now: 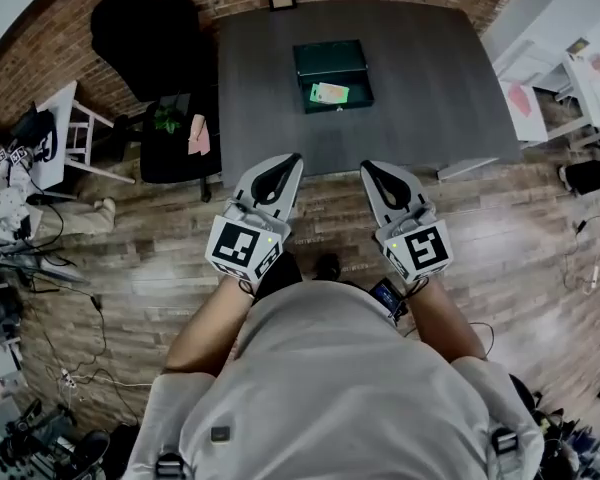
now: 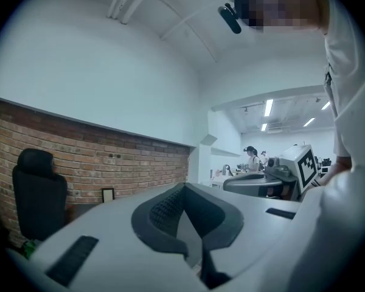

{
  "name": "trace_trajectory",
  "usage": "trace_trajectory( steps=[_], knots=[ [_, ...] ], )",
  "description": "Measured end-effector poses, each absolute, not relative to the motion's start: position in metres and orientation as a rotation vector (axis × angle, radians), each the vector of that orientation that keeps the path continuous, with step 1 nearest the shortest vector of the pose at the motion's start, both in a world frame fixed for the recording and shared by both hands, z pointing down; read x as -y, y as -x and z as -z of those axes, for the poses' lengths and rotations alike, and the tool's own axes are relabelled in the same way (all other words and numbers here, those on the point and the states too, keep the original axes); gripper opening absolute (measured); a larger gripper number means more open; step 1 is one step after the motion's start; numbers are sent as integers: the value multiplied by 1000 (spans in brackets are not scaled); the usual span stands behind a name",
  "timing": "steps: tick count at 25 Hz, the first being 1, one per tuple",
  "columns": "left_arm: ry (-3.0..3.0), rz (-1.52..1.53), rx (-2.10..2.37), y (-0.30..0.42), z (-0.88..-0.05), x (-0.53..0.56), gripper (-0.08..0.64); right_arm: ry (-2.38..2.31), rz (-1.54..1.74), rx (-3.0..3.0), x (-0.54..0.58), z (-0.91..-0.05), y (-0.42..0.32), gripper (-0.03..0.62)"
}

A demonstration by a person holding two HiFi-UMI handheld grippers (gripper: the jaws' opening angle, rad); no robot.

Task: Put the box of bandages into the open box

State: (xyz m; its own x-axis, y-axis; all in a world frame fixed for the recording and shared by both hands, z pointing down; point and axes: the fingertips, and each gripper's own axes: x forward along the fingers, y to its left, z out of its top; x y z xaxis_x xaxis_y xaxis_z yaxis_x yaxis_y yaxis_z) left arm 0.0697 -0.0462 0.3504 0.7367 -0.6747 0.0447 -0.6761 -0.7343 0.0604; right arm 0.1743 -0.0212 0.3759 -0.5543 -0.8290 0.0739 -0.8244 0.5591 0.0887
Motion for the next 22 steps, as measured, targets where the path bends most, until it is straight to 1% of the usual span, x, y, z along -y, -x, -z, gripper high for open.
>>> trace_trajectory(
  steps=[11,22],
  knots=[
    [-2906,-58,1062,-60,-352,-3,15,-1434,55,2715,-28,-372,-155,21],
    [-2915,0,1022,40,-336,-66,14,-1516,92,2673,-94,-353,-70,20]
  ],
)
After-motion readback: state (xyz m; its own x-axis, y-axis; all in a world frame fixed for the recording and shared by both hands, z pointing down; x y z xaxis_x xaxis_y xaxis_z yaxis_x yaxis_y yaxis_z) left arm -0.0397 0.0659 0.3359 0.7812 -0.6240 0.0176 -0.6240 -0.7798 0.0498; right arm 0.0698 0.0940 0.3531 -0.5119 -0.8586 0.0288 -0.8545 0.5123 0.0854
